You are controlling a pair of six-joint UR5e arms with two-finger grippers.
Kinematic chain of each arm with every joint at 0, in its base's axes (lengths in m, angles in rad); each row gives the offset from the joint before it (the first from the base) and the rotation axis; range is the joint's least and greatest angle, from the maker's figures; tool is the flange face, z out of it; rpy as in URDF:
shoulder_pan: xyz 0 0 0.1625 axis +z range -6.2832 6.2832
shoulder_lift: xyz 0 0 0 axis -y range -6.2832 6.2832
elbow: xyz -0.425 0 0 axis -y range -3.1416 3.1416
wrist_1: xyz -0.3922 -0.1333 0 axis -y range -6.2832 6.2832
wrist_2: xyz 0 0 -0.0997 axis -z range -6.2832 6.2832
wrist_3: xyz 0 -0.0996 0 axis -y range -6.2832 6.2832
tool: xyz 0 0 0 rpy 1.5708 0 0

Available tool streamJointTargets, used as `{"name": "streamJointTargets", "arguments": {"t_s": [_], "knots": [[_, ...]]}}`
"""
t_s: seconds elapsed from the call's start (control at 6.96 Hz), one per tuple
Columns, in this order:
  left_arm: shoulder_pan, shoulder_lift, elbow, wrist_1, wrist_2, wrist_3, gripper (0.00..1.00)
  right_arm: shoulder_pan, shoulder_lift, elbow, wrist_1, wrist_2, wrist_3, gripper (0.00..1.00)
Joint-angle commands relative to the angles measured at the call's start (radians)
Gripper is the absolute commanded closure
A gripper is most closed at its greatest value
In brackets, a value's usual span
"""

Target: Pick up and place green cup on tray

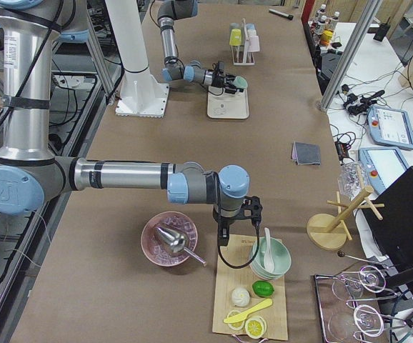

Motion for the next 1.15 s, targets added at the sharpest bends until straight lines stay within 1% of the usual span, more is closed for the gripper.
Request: {"name": "streamJointTargets", "arguments": {"t_s": [0.0,0.14,1.01], "knots": [[0.012,0.000,-0.003,-0.006,0.085,-0.003,0.17,0.001,0.002,0.004,0.000,0.000,0.000,0.00],[0.015,0.000,-0.004,-0.006,0.096,-0.003,0.17,0.001,0.002,0.002,0.000,-0.001,-0.001,0.00],[0.035,0.012,0.004,0.000,0.096,-0.006,0.17,0.001,0.000,0.002,0.000,0.000,-0.001,0.00]]}}
